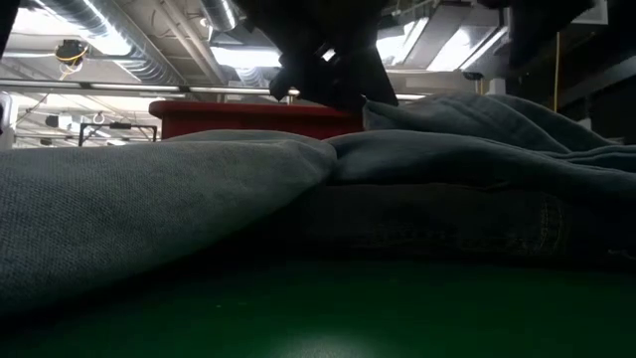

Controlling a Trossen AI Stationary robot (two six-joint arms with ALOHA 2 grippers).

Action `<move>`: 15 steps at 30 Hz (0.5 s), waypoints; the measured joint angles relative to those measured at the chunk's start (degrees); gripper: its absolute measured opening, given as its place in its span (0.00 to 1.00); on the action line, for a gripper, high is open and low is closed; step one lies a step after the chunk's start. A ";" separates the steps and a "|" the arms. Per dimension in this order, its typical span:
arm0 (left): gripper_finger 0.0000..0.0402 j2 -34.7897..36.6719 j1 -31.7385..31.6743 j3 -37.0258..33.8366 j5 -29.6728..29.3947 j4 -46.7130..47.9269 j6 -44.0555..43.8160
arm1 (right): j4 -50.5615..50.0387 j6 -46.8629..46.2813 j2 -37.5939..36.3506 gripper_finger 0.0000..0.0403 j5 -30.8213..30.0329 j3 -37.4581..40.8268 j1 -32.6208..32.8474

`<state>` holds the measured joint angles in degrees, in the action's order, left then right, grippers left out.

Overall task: Fold laundry
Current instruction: Fold the light blue jeans

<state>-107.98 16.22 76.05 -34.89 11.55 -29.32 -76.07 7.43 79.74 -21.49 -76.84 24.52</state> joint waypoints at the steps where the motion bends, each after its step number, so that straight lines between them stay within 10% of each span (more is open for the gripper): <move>1: 0.42 0.00 -0.07 0.00 0.04 0.00 0.80 | 0.03 -2.27 0.04 0.00 0.13 0.00 1.53; 15: 0.43 0.00 -0.10 0.00 1.66 -0.46 5.99 | 0.24 -21.51 5.33 0.14 5.30 0.00 13.21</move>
<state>-107.98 16.12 76.05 -33.23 11.09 -23.33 -75.83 -14.07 85.07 -16.19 -76.84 37.74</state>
